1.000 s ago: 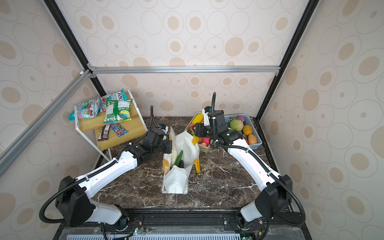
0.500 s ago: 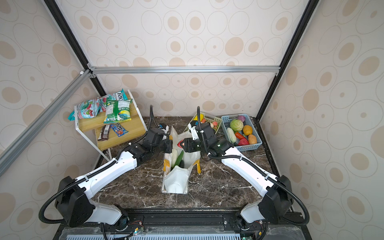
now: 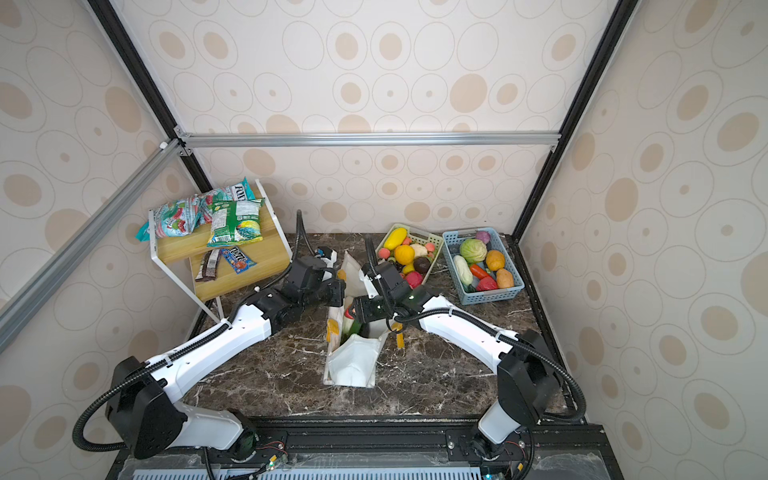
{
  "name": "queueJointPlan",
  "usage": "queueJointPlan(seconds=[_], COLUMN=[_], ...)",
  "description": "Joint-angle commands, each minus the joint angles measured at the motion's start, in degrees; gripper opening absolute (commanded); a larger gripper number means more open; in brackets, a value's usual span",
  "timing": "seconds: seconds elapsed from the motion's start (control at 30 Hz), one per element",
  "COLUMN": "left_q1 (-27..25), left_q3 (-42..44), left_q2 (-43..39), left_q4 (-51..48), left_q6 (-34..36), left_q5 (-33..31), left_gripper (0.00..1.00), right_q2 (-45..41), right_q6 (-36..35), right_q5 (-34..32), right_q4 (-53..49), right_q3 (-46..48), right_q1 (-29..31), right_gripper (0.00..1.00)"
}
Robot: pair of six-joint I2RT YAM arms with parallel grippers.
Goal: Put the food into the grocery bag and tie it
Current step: 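Lift the peach with the right gripper and carry it over the bag, then lower the peach into the white bag and open the right gripper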
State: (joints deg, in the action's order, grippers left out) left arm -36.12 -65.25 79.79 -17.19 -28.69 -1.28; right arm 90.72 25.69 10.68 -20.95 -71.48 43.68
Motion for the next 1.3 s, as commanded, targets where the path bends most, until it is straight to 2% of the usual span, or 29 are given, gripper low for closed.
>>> queueJointPlan(seconds=[0.0,0.93,1.27], left_q1=[-0.32,-0.67,-0.68], left_q3=[-0.66,-1.8,-2.54], left_q2=[-1.65,-2.01,-2.01], left_q4=[2.98,3.83,3.7], left_q6=[-0.25,-0.36,-0.23], left_q5=[0.43,1.72,1.36], left_gripper=[0.0,0.0,0.0], right_q2=[1.72,16.38,21.77], right_q6=[0.04,-1.0,-0.15], right_q5=[-0.96,-4.75,-5.59], right_q4=[0.52,-2.99,-4.95], right_q3=[0.13,-4.49,-6.22], right_q1=[1.0,1.89,1.93], right_gripper=[0.56,0.58,0.62])
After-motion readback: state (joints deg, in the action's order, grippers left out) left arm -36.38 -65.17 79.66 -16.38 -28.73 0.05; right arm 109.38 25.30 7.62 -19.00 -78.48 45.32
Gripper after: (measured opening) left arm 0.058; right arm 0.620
